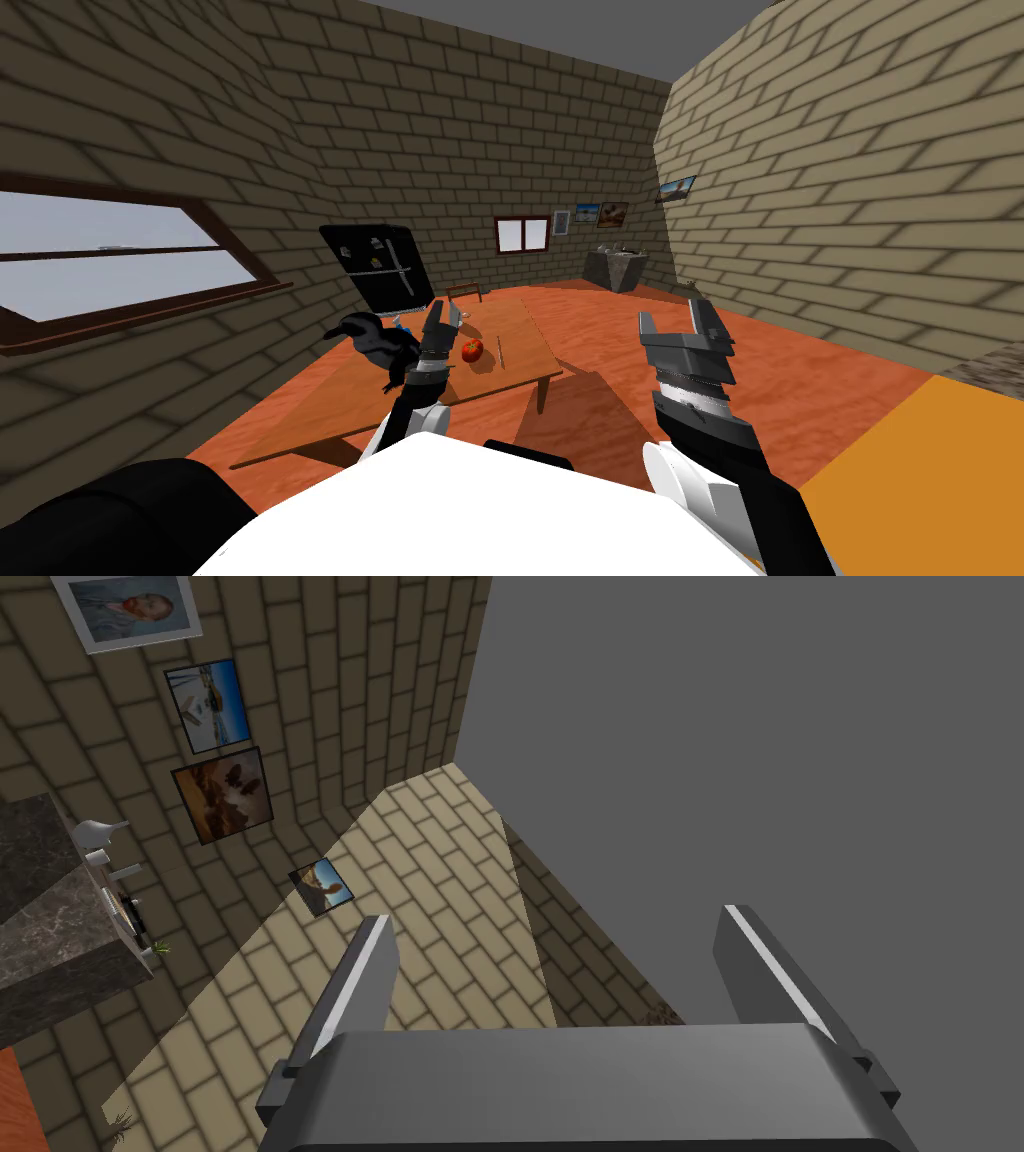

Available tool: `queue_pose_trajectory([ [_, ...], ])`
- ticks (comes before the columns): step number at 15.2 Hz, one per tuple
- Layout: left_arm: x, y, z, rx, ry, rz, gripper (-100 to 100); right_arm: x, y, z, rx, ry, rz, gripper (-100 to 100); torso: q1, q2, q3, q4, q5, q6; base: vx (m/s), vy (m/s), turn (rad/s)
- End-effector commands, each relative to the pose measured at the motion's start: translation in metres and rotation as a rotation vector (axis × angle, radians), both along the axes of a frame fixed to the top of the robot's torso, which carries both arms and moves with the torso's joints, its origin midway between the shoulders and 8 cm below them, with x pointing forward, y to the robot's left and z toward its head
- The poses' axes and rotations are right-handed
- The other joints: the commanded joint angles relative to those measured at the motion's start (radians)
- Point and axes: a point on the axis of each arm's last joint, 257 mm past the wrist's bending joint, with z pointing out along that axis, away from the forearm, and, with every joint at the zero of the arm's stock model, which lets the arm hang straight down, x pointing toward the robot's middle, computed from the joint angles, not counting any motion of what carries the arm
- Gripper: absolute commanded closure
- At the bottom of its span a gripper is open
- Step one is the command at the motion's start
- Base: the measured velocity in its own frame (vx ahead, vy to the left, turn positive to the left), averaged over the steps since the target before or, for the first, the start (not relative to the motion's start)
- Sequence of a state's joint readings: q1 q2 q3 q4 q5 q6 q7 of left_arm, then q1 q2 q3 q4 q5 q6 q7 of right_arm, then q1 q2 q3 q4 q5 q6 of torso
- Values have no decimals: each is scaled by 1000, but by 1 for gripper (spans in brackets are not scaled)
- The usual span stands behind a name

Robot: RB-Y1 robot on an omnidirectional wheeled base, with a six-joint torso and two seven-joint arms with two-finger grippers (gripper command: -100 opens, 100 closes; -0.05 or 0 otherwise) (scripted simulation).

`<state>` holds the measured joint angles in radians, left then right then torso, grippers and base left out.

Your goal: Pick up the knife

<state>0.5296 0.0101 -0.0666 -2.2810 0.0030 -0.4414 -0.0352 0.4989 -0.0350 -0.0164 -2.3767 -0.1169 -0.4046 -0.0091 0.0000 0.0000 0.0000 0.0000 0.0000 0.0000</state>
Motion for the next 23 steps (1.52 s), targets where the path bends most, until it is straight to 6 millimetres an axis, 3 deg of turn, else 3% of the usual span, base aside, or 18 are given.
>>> queue_pose_trajectory([
  [1, 4, -3, -6, 28, 19, -13, -100, 0, 0, 0, 0, 0, 0, 0, 0, 0, 0, 0, 0, 0, 2, -4, -22],
  [12, 56, -10, -95, 242, 249, -49, -100, 0, 0, 0, 0, 0, 0, 0, -1, -1, -1, 0, 0, 0, 10, -20, -75],
  [20, 90, 7, -174, 370, 439, -27, -100, 0, 0, 0, 0, 0, 0, 0, -2, -1, -1, 0, 0, 0, 11, -24, -88],
  [23, 97, 14, -194, 403, 490, -17, -100, 0, 0, 0, 0, 0, 0, 0, -2, -1, -1, 0, 0, 0, 13, -22, -59],
])
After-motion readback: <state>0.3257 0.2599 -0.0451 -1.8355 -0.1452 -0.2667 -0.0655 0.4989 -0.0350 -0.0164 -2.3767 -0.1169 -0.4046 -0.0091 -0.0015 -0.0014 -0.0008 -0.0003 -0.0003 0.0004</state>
